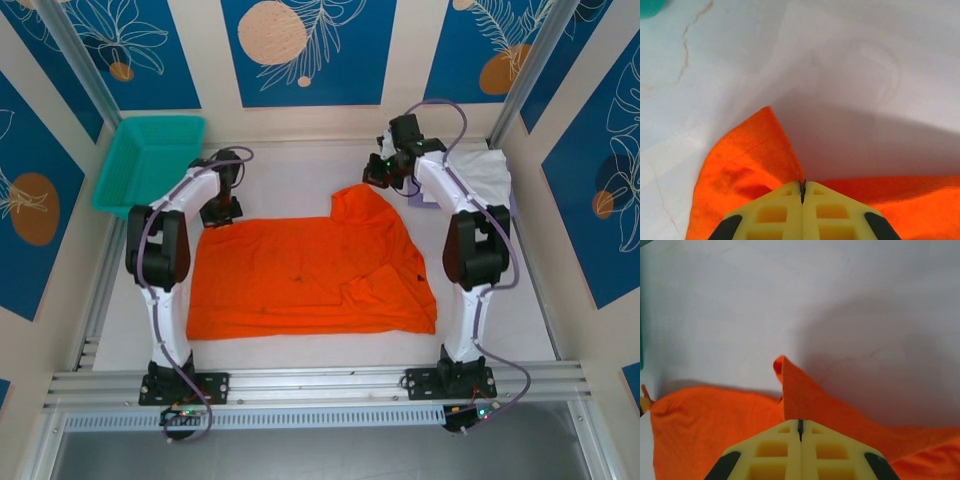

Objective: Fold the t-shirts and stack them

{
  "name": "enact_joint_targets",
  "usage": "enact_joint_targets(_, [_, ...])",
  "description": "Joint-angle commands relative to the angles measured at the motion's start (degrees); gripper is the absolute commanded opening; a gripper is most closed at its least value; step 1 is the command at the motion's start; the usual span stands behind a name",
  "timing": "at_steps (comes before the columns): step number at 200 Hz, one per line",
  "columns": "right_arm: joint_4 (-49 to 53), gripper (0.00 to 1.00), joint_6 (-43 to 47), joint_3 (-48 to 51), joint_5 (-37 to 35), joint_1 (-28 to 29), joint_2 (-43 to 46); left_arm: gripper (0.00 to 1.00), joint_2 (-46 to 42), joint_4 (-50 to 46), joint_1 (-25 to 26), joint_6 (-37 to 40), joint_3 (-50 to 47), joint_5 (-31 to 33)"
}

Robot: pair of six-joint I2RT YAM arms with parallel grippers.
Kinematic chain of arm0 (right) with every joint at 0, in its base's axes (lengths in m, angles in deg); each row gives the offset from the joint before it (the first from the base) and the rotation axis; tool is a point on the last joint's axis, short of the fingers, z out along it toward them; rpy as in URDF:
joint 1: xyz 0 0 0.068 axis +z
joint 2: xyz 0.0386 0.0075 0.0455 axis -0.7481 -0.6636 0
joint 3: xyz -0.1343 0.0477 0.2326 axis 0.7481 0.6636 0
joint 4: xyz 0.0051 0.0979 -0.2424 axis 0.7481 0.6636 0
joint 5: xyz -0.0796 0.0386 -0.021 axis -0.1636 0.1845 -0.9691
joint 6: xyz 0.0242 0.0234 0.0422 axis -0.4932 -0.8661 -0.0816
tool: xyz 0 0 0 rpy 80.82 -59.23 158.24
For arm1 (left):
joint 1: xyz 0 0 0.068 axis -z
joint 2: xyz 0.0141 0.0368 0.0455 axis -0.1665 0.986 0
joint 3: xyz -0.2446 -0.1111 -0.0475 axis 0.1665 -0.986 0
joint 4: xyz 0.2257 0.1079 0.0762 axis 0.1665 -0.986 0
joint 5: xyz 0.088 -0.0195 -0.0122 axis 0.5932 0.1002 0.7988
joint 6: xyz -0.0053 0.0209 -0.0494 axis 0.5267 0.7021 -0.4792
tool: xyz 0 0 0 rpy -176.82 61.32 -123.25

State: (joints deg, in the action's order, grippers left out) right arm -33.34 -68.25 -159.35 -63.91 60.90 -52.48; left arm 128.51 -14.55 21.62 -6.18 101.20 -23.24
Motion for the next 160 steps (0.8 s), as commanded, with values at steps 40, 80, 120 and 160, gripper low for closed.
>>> enact_joint_targets(40, [-2.0,0.0,3.0,22.5,6.3,2.2,19.6,0.0,-13.3,4.8,0.8,2.4,-15.8,0.8])
enact_joint_targets(80, [0.1,0.0,3.3,34.5,7.3,2.9,30.5,0.0,-19.4,4.9,0.9,2.8,-23.8,-0.2])
enact_joint_targets(120, [3.2,0.0,2.8,43.1,7.1,3.1,38.6,0.0,-22.9,3.5,0.8,2.6,-28.2,-3.2])
enact_joint_targets(160, [5.3,0.0,0.6,48.7,5.2,3.7,41.9,0.05,-23.6,1.9,0.8,1.8,-30.6,-6.9])
